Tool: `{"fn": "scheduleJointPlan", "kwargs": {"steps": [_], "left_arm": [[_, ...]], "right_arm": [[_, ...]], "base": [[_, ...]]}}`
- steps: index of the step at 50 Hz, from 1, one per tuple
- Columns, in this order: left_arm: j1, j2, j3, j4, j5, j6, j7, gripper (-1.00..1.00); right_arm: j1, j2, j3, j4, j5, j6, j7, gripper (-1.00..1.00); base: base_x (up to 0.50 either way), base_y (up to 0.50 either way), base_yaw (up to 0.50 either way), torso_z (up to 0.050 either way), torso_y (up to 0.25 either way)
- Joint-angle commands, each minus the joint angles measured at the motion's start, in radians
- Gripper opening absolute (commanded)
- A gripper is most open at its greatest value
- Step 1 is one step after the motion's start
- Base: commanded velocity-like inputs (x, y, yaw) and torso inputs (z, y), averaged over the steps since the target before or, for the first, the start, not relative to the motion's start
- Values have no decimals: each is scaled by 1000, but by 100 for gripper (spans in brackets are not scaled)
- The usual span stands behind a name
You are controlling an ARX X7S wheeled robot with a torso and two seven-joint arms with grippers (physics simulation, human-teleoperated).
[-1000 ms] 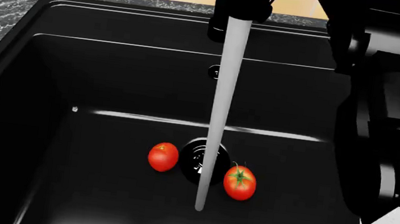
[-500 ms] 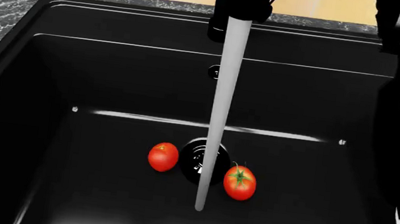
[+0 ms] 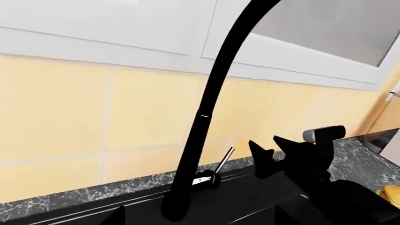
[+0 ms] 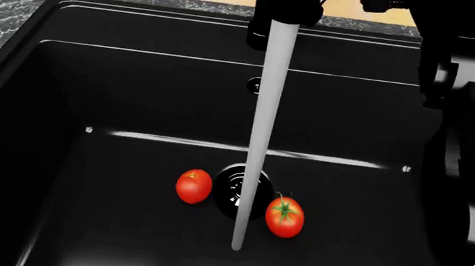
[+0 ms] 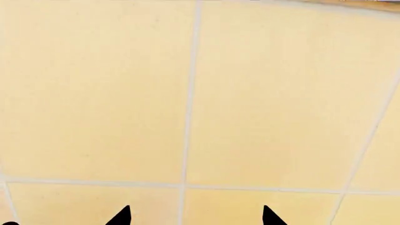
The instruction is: Pick up the fruits and vegetables and place them in the sink. Turn on the sink faucet to wash them. Then turn the sink off and put them in the tray.
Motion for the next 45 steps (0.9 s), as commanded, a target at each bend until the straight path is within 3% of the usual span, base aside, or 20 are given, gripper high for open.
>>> {"fn": "scheduleJointPlan", "kwargs": {"steps": [1, 19, 45], "left_arm": [[-5, -1, 5, 4, 20, 1, 13, 100], [3, -7, 6, -11, 37, 14, 34, 100], [1, -17, 3, -12, 39, 27, 37, 100]], "right_arm": [[-37, -16, 4, 0, 7, -15, -12, 100], [-48, -33, 8, 0, 6, -15, -22, 100], [-18, -80, 112, -1, 23, -18, -337, 100]], "base": [[0, 0, 0, 0, -201], [0, 0, 0, 0, -28], [0, 0, 0, 0, 0]]}}
